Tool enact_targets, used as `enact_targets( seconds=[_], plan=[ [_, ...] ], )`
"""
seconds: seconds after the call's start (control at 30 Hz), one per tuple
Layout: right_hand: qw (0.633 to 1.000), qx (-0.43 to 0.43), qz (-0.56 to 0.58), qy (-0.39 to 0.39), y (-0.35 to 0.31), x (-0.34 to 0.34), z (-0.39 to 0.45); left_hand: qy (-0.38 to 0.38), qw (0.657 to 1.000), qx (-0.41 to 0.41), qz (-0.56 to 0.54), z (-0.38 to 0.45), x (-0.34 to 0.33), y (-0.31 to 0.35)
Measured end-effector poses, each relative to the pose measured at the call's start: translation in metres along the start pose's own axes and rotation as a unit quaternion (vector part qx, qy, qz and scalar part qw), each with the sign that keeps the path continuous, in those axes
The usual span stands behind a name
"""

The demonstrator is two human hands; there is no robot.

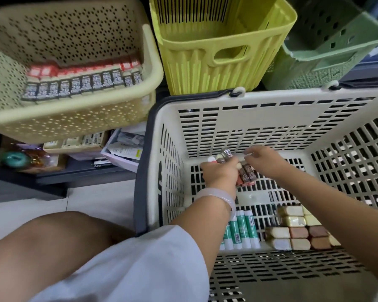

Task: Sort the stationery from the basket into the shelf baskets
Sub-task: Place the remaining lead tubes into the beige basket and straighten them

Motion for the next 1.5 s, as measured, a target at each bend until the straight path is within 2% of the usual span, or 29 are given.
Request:
enact_targets(
  seconds=[0.07, 0.13, 0.3, 0.4, 0.47, 0.57, 0.63, 0.83, 1.0, 1.1, 1.2, 1.3, 1.4, 1.5],
  plan=[
    [0.99, 0.06, 0.12, -0.034, -0.026, 0.012, -0.013, -0.034, 0.999, 0.003, -0.033, -0.013, -0.006, 0.014],
    [0.979, 0.098, 0.177, -0.037, -0.049, 0.029, -0.029, -0.093, 0.994, -0.008, -0.055, -0.028, -0.011, 0.033],
    [0.953, 0.172, 0.248, -0.02, -0.1, 0.062, -0.07, -0.26, 0.962, -0.063, -0.052, -0.075, 0.006, 0.081],
    [0.941, 0.228, 0.252, -0.014, -0.135, 0.074, -0.094, -0.314, 0.943, -0.085, -0.07, -0.102, 0.029, 0.107],
    [0.934, 0.274, 0.225, -0.044, -0.161, 0.078, -0.111, -0.338, 0.931, -0.106, -0.088, -0.118, 0.045, 0.124],
    [0.924, 0.324, 0.173, -0.109, -0.203, 0.076, -0.133, -0.326, 0.932, -0.129, -0.092, -0.135, 0.076, 0.149],
    [0.92, 0.338, 0.155, -0.118, -0.23, 0.074, -0.137, -0.32, 0.932, -0.145, -0.091, -0.143, 0.097, 0.167],
    [0.901, 0.339, 0.251, -0.104, -0.303, 0.063, -0.131, -0.295, 0.923, -0.205, -0.14, -0.152, 0.154, 0.218],
    [0.881, 0.362, 0.277, -0.122, -0.357, 0.053, -0.119, -0.202, 0.939, -0.226, -0.163, -0.134, 0.196, 0.258],
    [0.899, 0.314, 0.298, -0.068, -0.37, 0.053, -0.091, -0.148, 0.937, -0.266, -0.171, -0.117, 0.219, 0.283],
    [0.948, 0.255, 0.183, 0.043, -0.366, 0.055, -0.055, -0.124, 0.931, -0.293, -0.177, -0.099, 0.235, 0.298],
    [0.972, 0.214, 0.037, 0.087, -0.358, 0.053, -0.029, -0.129, 0.932, -0.289, -0.179, -0.083, 0.239, 0.303],
    [0.974, 0.165, -0.121, 0.098, -0.352, 0.053, -0.009, -0.15, 0.932, -0.281, -0.172, -0.074, 0.233, 0.305],
    [0.956, 0.13, -0.252, 0.079, -0.354, 0.045, 0.003, -0.16, 0.936, -0.268, -0.161, -0.069, 0.225, 0.305]
  ],
)
Point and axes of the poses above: each hand's wrist, its own z-axis towards the middle knuckle, its own x-axis out of the back of the hand, y = z × x, the point moved 7 cm from there along z, towards the middle knuckle, and after that the axes turned 8 degrees about -z, right-handed, at the moved point
